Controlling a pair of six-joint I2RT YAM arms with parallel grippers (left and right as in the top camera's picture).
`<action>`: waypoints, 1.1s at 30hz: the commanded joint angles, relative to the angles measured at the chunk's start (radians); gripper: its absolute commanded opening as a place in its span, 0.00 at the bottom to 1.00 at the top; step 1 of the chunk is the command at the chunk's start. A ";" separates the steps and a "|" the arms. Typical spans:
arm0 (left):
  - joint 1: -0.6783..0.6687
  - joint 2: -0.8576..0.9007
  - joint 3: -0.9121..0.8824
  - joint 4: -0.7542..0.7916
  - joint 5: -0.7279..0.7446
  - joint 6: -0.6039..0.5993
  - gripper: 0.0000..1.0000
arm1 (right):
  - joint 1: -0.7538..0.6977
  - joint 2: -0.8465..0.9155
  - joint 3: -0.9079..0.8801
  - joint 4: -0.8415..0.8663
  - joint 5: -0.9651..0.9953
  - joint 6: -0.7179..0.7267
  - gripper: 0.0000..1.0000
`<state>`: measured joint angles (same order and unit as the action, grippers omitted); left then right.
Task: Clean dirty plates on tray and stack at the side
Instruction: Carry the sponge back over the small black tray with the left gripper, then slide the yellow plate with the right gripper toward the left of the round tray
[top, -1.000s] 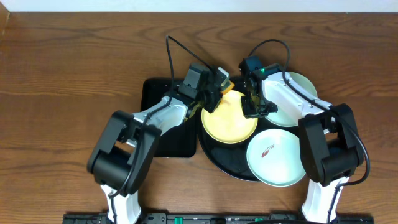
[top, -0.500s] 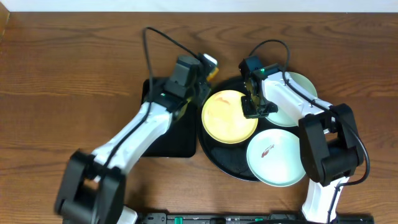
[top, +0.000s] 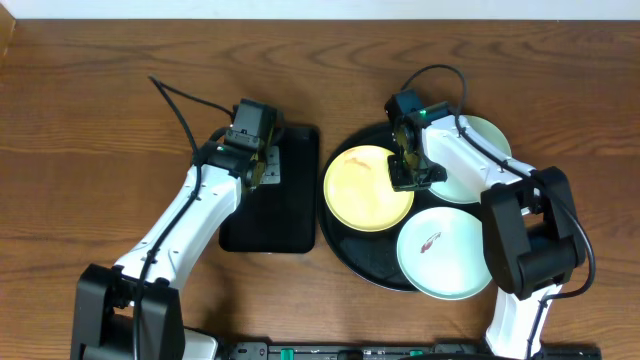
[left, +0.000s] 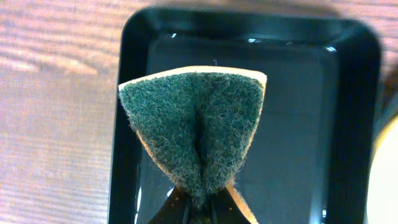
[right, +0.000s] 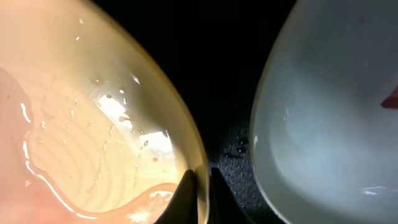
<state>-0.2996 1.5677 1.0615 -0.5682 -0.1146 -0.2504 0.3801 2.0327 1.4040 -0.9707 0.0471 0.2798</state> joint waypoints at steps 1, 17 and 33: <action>0.004 0.007 -0.034 0.004 -0.018 -0.043 0.08 | 0.001 0.000 0.000 -0.002 -0.008 -0.016 0.01; 0.004 0.007 -0.039 0.016 -0.019 -0.043 0.13 | 0.028 -0.155 0.087 -0.040 0.093 -0.121 0.01; 0.004 0.007 -0.039 0.015 -0.018 -0.043 0.13 | 0.067 -0.198 0.087 -0.079 0.210 -0.142 0.01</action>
<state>-0.2981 1.5677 1.0286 -0.5529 -0.1154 -0.2886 0.4362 1.8637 1.4727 -1.0374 0.2333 0.1383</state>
